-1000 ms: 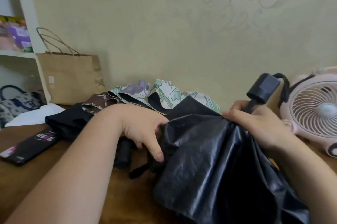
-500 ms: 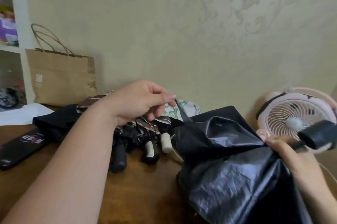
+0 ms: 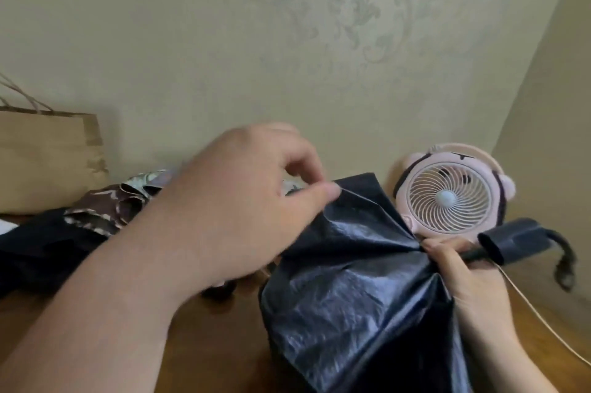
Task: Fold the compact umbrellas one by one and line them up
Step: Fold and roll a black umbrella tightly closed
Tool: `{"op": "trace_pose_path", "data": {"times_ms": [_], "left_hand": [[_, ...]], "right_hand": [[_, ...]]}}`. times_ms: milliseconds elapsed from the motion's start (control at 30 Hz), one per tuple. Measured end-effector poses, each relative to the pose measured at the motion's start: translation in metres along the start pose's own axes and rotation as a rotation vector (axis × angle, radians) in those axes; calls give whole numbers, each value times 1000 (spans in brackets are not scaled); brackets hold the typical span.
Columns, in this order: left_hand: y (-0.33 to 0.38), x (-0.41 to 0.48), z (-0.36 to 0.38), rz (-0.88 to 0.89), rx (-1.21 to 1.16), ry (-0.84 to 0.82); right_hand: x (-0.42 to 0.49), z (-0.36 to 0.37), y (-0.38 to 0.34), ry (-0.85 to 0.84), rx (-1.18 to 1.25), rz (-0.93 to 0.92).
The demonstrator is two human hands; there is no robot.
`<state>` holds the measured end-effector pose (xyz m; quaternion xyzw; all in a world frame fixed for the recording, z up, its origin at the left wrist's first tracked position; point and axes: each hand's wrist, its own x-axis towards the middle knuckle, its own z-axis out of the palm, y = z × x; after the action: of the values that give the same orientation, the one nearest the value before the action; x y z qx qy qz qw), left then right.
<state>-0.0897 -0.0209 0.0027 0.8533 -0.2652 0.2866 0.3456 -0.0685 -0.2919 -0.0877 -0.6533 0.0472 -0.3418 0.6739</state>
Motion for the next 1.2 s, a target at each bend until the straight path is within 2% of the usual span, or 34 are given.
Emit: {"op": "trace_pose_path", "data": {"times_ms": [67,100,167,267,467,533,833,1033,1200], "left_hand": [[16,-7,23,83,61,-273],[18,-7,36,102,70,-340],[12,-2,60,93,47,-348],[-7,4,81,47,-24,-324],[-23,2,96,77,-21,-618],[-19,-1,101,92,4,-661],[-18,-5,123,87,22,-652],[-14,-3,126,37,136,-448],[-19,-2,129,10,231,-222]], "right_hand": [[-9,7,-1,-3,7,-21],[-9,7,-1,6,40,-21],[-10,5,-6,11,55,-10],[-14,4,-5,-61,69,-103],[-16,-2,3,-159,31,-177],[-17,1,4,-166,57,-169],[-19,16,5,-193,74,-222],[-13,21,0,-256,17,-264],[-24,21,-21,-311,-60,-40]]}}
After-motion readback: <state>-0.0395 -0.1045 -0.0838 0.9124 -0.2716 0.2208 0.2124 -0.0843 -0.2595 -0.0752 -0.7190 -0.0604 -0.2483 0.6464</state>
